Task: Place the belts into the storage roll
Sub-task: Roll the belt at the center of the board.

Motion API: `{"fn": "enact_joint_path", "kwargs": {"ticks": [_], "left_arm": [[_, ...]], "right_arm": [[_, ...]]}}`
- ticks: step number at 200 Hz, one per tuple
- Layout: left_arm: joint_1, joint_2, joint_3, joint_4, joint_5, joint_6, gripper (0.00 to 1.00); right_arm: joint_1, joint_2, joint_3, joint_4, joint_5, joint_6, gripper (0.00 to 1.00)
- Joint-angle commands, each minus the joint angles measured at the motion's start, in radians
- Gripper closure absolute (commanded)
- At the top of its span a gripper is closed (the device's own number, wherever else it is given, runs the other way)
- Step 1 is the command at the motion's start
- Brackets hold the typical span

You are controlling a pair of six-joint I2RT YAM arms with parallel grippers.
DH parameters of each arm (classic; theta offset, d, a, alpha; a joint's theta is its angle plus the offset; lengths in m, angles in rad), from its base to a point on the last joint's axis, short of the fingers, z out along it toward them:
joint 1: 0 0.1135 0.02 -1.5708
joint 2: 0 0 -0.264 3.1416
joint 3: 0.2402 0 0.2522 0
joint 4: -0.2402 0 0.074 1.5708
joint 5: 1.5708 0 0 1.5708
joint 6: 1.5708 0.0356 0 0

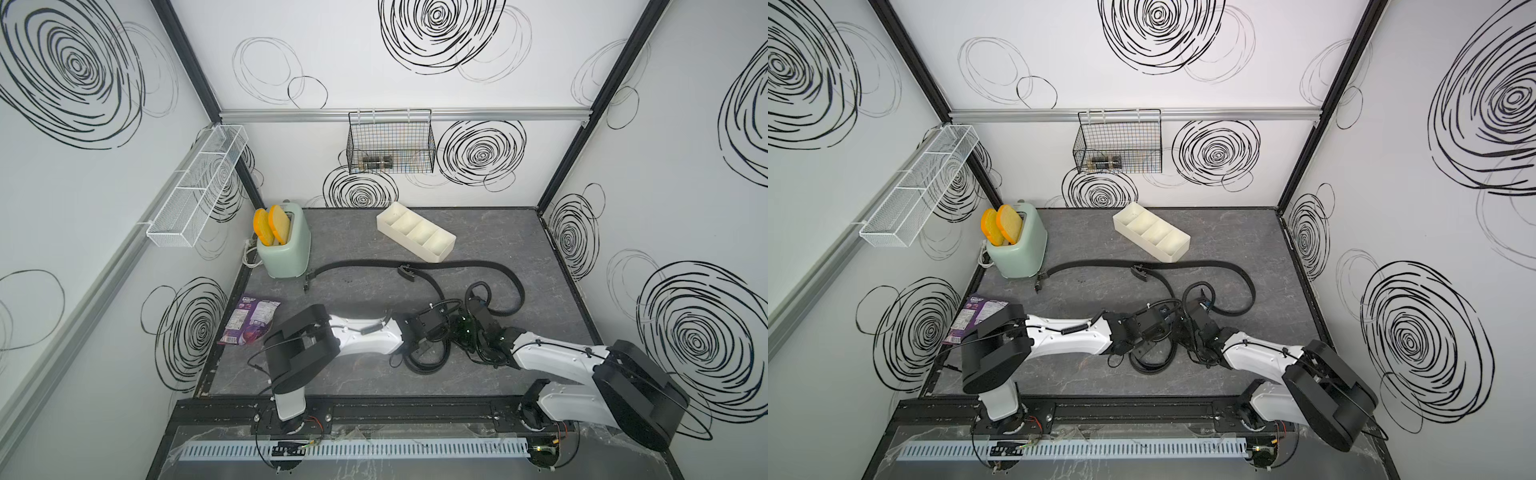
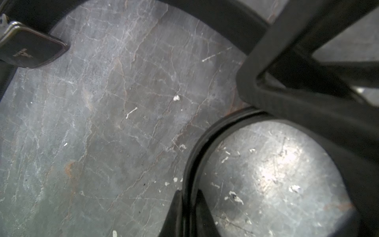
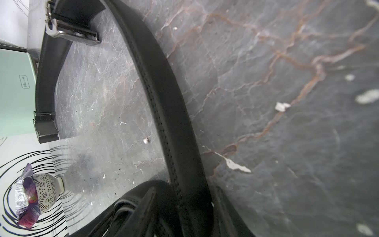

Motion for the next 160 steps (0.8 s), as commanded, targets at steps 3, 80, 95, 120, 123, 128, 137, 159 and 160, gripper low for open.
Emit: {"fn": "enact_joint_path", "kwargs": {"ticks": [3,80,95,120,123,128,137,159,160], "left_arm": [[-0.010,0.057,0.006,-0.040,0.097,-0.005,1.00],[0.035,0.057,0.032,-0.023,0.136,0.004,1.00],[0.041,0.064,0.038,-0.024,0.142,0.011,1.00],[0.043,0.075,0.043,-0.027,0.137,0.017,1.00],[0.043,0.075,0.042,-0.026,0.137,0.016,1.00],[0.043,0.074,0.041,-0.025,0.137,0.016,1.00],[0.041,0.073,0.038,-0.024,0.136,0.015,1.00],[0.043,0.073,0.034,-0.028,0.131,0.019,1.00],[0.043,0.073,0.034,-0.028,0.131,0.019,1.00]], "right_arm": [[0.018,0.015,-0.013,-0.043,0.009,-0.027,0.55],[0.039,0.044,-0.046,-0.176,0.038,-0.149,0.65],[0.044,0.035,-0.046,-0.173,0.038,-0.155,0.59],[0.045,-0.042,-0.051,-0.148,0.032,-0.140,0.46],[0.045,-0.056,-0.052,-0.147,0.032,-0.134,0.45],[0.045,-0.083,-0.057,-0.146,0.034,-0.119,0.44],[0.043,-0.134,-0.070,-0.138,0.034,-0.089,0.44],[0.045,-0.245,-0.098,-0.161,0.034,-0.021,0.44],[0.047,-0.250,-0.099,-0.165,0.034,-0.019,0.44]]}}
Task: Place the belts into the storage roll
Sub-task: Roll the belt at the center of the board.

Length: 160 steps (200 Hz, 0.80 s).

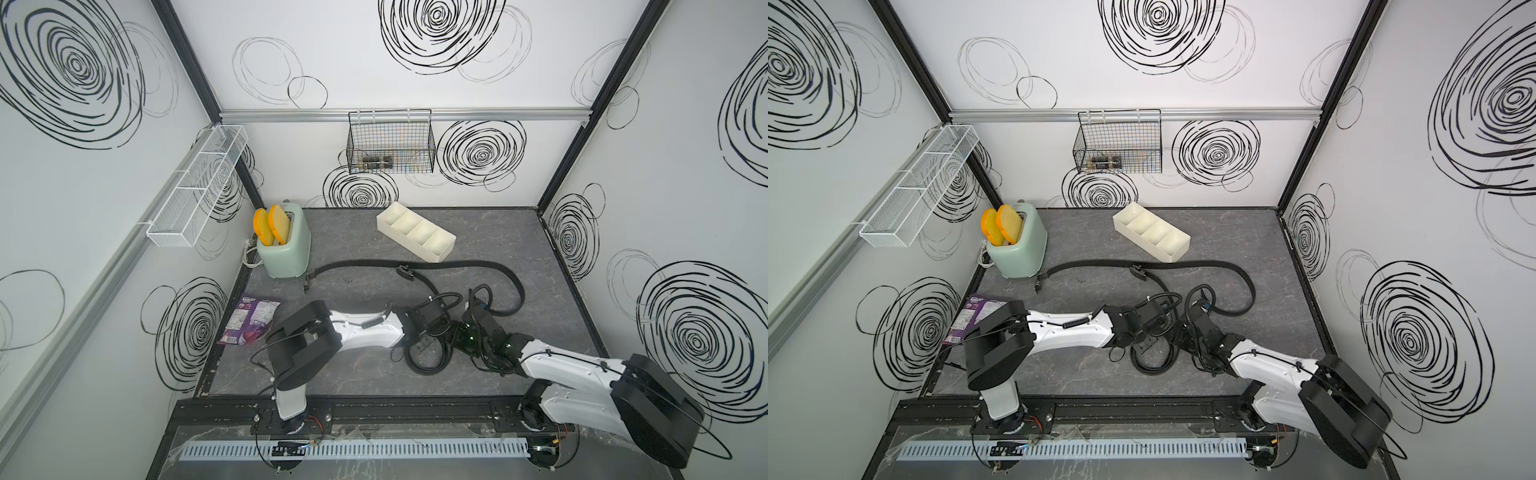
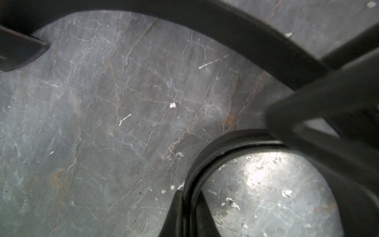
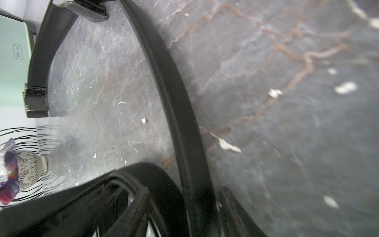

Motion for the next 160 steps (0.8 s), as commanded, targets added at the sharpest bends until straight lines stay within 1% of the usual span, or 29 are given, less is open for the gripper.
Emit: {"fn": "enact_joint_path", "kwargs": {"ticks": [1,32,51,66,91,132,160], "left_arm": [[0.002,0.053,-0.011,0.002,0.048,0.009,1.00],[0.005,0.051,-0.006,-0.005,0.041,0.018,1.00],[0.007,0.046,-0.009,-0.004,0.042,0.021,1.00],[0.006,0.044,-0.015,0.000,0.045,0.020,1.00],[0.001,0.035,-0.038,0.009,0.047,0.018,1.00],[-0.014,0.019,-0.080,0.024,0.056,0.019,1.00],[-0.018,0.011,-0.081,0.024,0.062,0.018,1.00]], "right_arm": [[0.014,-0.098,-0.035,-0.100,0.019,0.074,0.44],[0.021,-0.247,-0.061,-0.228,0.036,0.121,0.44],[0.033,-0.322,-0.112,-0.195,0.035,0.171,0.43],[0.046,-0.341,-0.146,-0.135,0.041,0.206,0.43],[0.092,-0.276,-0.135,-0.064,0.054,0.228,0.44],[0.127,-0.102,-0.065,-0.012,0.059,0.188,0.45],[0.133,-0.039,-0.042,-0.042,0.070,0.169,0.52]]}}
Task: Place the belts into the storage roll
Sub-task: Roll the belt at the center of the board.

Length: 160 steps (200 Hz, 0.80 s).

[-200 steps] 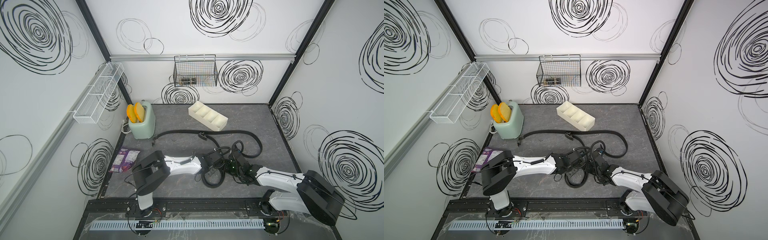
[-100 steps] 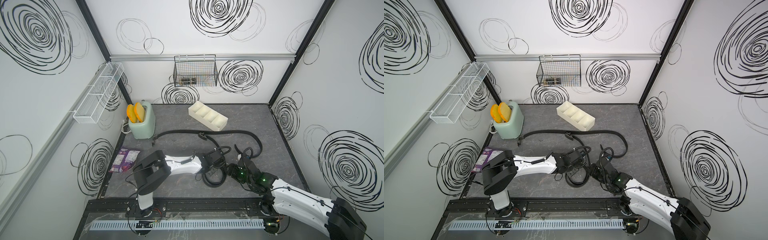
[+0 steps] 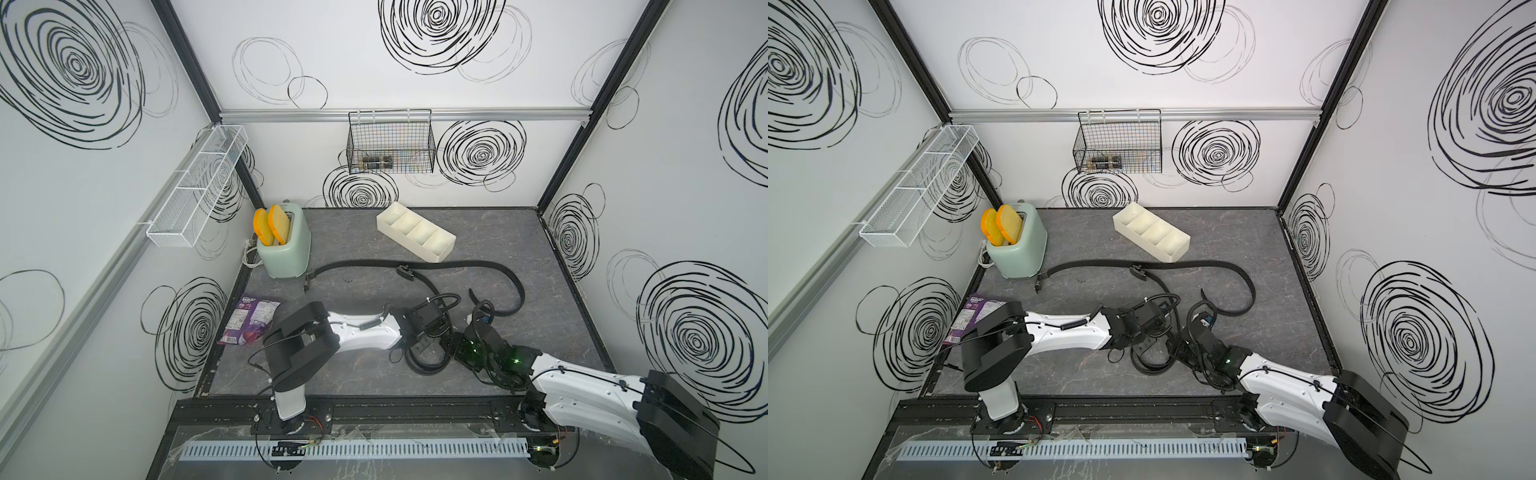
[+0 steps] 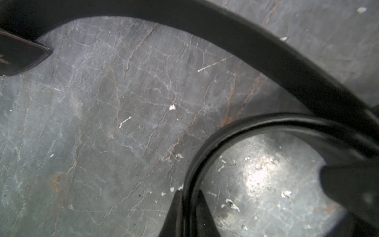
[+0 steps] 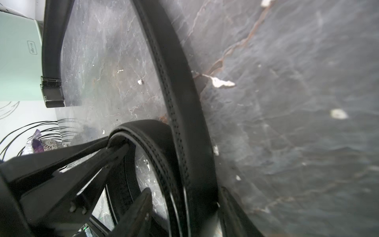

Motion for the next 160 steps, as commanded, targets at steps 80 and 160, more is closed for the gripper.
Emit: {"fn": "enact_joint_path", "kwargs": {"ticks": [80,160], "left_arm": [[-0.003,-0.014,-0.017,-0.034,0.117,-0.021,1.00],[0.318,-0.301,-0.040,-0.112,0.203,-0.118,0.38]], "right_arm": [[0.012,0.203,0.117,-0.299,0.197,-0.219,0.79],[0.017,0.339,0.355,-0.548,0.363,-0.485,0.97]]}}
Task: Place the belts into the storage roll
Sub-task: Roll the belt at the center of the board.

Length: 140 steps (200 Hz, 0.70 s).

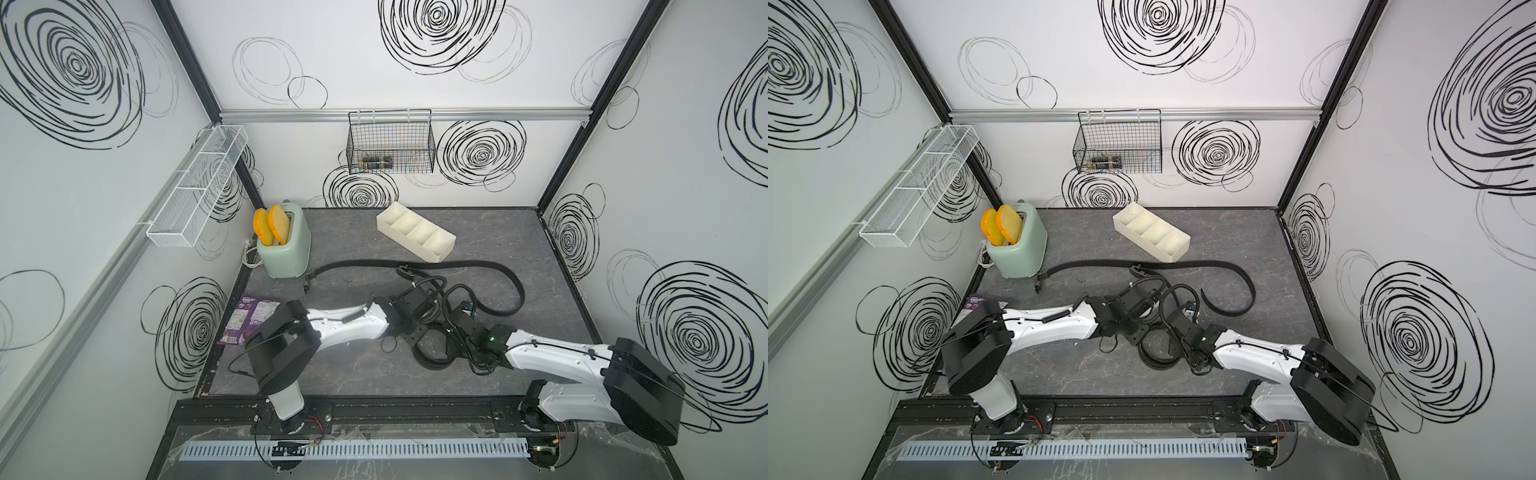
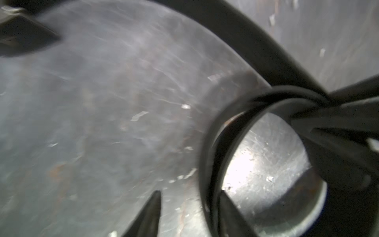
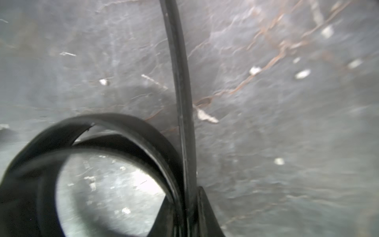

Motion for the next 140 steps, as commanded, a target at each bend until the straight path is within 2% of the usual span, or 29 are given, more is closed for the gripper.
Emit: {"fn": "enact_joint_path", "kwargs": {"ticks": [1,16,37,62,83,103,116,140], "left_arm": [[0.166,-0.162,-0.026,-0.069,0.029,-0.067,0.37],[0.291,-0.252,-0.042,-0.069,0.039,-0.109,0.28],[0.448,-0.365,-0.074,-0.038,0.070,-0.158,0.25],[0.561,-0.424,-0.099,-0.009,0.103,-0.167,0.23],[0.597,-0.417,-0.109,0.003,0.133,-0.157,0.19],[0.600,-0.381,-0.107,0.007,0.150,-0.152,0.17],[0.593,-0.362,-0.113,0.023,0.152,-0.147,0.17],[0.575,-0.309,-0.105,0.034,0.153,-0.127,0.16]], "right_arm": [[-0.001,0.077,0.070,-0.180,0.158,-0.136,0.97],[0.014,0.142,0.141,-0.188,0.173,-0.204,0.99],[0.069,0.245,0.268,-0.207,0.189,-0.301,1.00],[0.168,0.349,0.400,-0.249,0.204,-0.412,1.00],[0.236,0.375,0.429,-0.263,0.194,-0.487,1.00],[0.242,0.343,0.395,-0.283,0.204,-0.527,1.00],[0.208,0.314,0.368,-0.311,0.241,-0.534,1.00],[0.077,0.276,0.346,-0.319,0.242,-0.579,1.00]]}}
